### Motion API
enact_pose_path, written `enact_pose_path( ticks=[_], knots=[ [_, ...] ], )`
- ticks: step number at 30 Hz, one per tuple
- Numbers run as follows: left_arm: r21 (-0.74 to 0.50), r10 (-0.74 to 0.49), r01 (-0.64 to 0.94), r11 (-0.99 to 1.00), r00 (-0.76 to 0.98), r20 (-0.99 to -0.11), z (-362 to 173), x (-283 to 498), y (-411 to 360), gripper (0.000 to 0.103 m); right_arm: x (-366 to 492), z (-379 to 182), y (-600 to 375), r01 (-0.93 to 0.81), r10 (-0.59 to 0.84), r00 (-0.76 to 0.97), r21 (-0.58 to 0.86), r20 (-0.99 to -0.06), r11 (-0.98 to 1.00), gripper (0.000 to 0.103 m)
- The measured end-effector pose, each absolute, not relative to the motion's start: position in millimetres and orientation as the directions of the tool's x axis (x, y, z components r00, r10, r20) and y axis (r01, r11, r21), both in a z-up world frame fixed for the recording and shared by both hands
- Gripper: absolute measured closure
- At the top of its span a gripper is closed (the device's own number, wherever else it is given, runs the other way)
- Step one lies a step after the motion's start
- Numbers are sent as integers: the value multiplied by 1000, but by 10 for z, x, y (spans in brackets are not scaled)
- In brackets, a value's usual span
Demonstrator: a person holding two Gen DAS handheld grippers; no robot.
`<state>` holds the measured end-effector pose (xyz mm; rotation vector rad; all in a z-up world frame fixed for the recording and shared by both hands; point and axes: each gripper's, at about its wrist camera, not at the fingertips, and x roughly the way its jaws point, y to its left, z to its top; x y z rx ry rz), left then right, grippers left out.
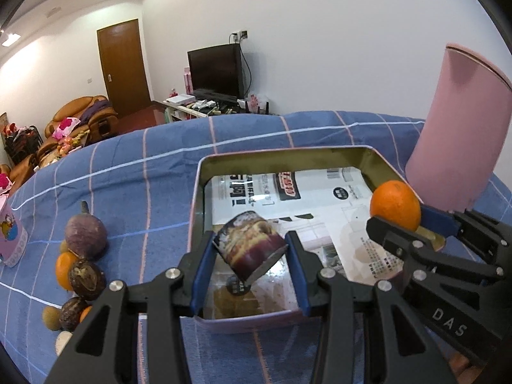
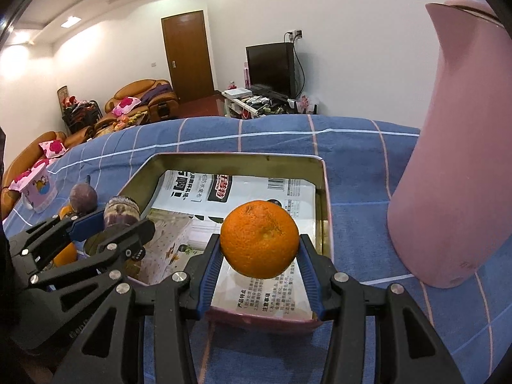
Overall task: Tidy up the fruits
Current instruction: 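Lower and release the can with the left tool while the right tool releases the orange into the tin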
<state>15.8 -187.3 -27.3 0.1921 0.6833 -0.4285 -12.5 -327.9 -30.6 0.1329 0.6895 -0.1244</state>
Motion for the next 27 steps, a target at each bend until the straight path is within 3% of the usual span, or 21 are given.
enact_pose_path(
  ticks=[3,6,12,14,16,20,23,27],
  knots=[
    [39,-312,439,898,696,-646,-285,148,-1905,56,-129,-306,-3279,162,-74,766,80,-639,984,53],
    [30,-317,430,902,710,-629,-256,125,-1871,45,-147,-298,-3293,162,-61,771,103,-634,981,51],
    [3,-344,436,900,713,-611,-198,55,-1807,37,-235,-211,-3390,173,-32,804,182,-594,968,43],
    [43,-331,436,899,740,-585,-161,-34,-1809,24,-276,-169,-3413,177,-32,824,203,-566,963,37],
    [101,-295,401,911,801,-521,-93,-135,-1784,2,-342,-120,-3415,184,-48,850,210,-524,960,32],
    [121,-284,363,924,863,-418,8,-277,-1696,0,-473,-16,-3406,226,-124,895,194,-429,955,23],
    [129,-265,347,929,867,-421,1,-274,-1675,0,-551,5,-3396,263,-179,911,188,-373,946,19],
    [139,-234,324,936,866,-441,-31,-231,-1652,0,-553,-6,-3401,279,-194,909,192,-369,941,19]
  ],
)
